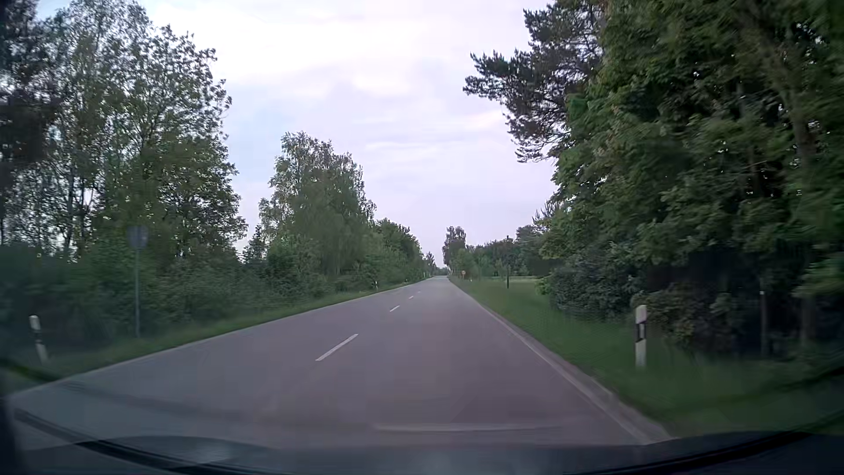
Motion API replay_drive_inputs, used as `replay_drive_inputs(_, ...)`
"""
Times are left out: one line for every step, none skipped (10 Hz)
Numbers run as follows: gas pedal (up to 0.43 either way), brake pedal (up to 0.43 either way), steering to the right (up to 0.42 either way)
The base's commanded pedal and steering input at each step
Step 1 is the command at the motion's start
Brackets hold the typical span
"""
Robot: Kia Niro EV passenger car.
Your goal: Follow the waypoints while adhering to traffic rules and regulations
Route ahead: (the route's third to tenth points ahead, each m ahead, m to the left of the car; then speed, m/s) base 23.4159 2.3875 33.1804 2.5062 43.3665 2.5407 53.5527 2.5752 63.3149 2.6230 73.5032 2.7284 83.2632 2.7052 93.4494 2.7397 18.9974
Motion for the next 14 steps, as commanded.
replay_drive_inputs(0.177, 0.0, 0.0)
replay_drive_inputs(0.177, 0.0, 0.001)
replay_drive_inputs(0.189, 0.0, 0.0)
replay_drive_inputs(0.22, 0.0, -0.002)
replay_drive_inputs(0.228, 0.0, -0.003)
replay_drive_inputs(0.228, 0.0, -0.003)
replay_drive_inputs(0.228, 0.0, -0.003)
replay_drive_inputs(0.22, 0.0, -0.003)
replay_drive_inputs(0.209, 0.0, -0.003)
replay_drive_inputs(0.197, 0.0, -0.003)
replay_drive_inputs(0.177, 0.0, -0.003)
replay_drive_inputs(0.169, 0.0, -0.003)
replay_drive_inputs(0.157, 0.0, -0.003)
replay_drive_inputs(0.157, 0.0, -0.002)
